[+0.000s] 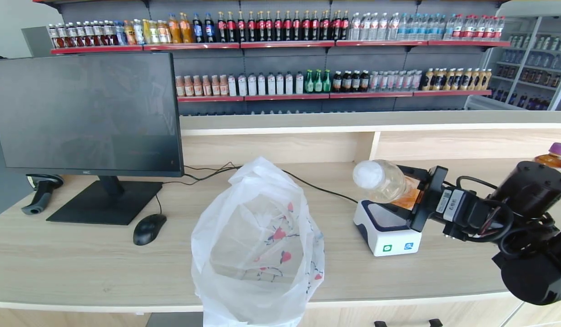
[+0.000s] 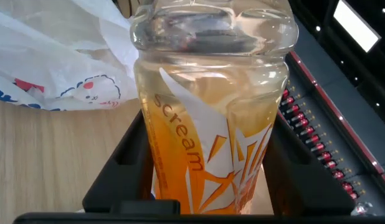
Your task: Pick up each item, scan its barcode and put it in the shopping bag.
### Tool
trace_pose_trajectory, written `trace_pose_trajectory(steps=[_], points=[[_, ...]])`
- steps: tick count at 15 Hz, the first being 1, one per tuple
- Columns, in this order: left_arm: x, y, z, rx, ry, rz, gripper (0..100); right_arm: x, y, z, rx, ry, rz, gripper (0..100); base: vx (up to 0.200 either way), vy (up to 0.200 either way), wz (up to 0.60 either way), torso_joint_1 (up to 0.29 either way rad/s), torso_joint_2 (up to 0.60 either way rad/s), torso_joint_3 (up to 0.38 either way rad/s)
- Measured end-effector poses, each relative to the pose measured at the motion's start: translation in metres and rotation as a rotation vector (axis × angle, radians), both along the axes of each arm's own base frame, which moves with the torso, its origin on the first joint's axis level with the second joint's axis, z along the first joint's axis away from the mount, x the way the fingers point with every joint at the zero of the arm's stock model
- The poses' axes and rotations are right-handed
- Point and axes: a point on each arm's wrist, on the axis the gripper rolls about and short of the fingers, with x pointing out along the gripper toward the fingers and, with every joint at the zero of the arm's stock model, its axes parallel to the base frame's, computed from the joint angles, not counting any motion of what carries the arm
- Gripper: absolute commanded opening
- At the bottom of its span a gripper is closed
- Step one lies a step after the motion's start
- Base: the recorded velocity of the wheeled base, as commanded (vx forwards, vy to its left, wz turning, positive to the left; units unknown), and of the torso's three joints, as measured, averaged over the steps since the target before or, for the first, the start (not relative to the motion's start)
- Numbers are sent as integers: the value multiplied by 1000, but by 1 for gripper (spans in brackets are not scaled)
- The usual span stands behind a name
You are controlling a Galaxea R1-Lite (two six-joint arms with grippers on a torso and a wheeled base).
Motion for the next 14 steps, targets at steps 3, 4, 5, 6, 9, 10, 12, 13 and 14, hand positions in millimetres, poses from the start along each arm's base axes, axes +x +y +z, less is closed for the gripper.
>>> trace_pose_trajectory(steps=[3,4,5,6,9,10,12,13,14], points=[[0,0,0,0,0,0,100,4,-2,-6,-13,6,-2,0,0,0,0,0,0,0],[0,0,0,0,0,0,100,5,-2,-8,-14,11,1,0,0,0,0,0,0,0],[0,0,0,1,0,0,100,6,-1,-8,-14,10,4,0,0,0,0,0,0,0],[0,0,0,1,0,0,100,7,-2,-8,-13,9,1,0,0,0,0,0,0,0],[0,0,0,1,0,0,100,7,-2,-10,-18,8,-1,0,0,0,0,0,0,0],[0,0,0,0,0,0,100,7,-2,-11,-21,9,-3,0,0,0,0,0,0,0],[0,0,0,1,0,0,100,8,-4,-12,-23,11,-8,0,0,0,0,0,0,0],[0,0,0,1,0,0,100,8,-4,-13,-23,14,-9,0,0,0,0,0,0,0],[0,0,0,1,0,0,100,9,-4,-13,-24,16,-11,0,0,0,0,0,0,0]])
